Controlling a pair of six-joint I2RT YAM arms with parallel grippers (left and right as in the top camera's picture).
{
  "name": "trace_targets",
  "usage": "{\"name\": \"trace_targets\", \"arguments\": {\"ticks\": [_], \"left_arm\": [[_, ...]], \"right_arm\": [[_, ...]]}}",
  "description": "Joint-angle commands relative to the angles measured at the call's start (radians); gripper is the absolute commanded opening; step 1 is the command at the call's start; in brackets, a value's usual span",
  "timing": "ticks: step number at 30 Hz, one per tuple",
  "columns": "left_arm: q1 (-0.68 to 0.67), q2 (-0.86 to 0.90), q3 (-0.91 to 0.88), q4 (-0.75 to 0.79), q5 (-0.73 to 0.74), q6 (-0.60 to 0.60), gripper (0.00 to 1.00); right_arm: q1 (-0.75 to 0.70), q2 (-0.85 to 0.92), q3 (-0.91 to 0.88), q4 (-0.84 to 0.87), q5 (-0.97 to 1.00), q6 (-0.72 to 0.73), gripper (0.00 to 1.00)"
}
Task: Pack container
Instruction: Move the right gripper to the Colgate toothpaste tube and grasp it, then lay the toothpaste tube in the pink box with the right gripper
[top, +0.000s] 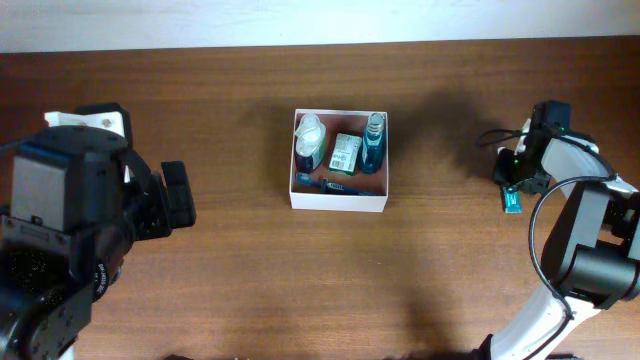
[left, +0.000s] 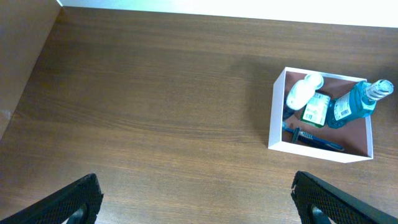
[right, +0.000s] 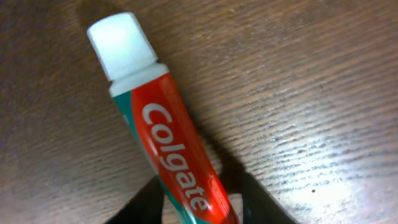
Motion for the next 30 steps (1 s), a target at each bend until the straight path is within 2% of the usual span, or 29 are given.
{"name": "trace_targets", "arguments": {"ticks": [1, 5, 9, 11, 19, 24, 30], "left_arm": [[0.006, 0.000, -0.002, 0.000, -0.014, 0.001, 0.99], [0.006, 0.000, -0.002, 0.000, -0.014, 0.001, 0.99], [0.006, 0.000, -0.002, 0.000, -0.014, 0.001, 0.99], [0.006, 0.000, -0.002, 0.000, -0.014, 0.001, 0.99], [0.006, 0.000, -0.002, 0.000, -0.014, 0.001, 0.99], [0.006, 0.000, -0.002, 0.000, -0.014, 0.001, 0.99], [0.006, 0.000, -0.002, 0.000, -0.014, 0.001, 0.99]], "right_arm": [[-0.001, 0.049, -0.016, -0.026, 0.002, 0.005, 0.27], [-0.001, 0.039, -0.008, -0.072, -0.014, 0.045, 0.16], [0.001, 0.001, 0.054, -0.180, -0.097, 0.121, 0.10], [0.010, -0.032, 0.100, -0.238, -0.142, 0.121, 0.04], [0.147, -0.235, 0.266, -0.444, -0.175, 0.113, 0.04], [0.364, -0.372, 0.290, -0.470, -0.206, -0.056, 0.04], [0.644, -0.385, 0.283, -0.428, -0.196, -0.441, 0.04]]}}
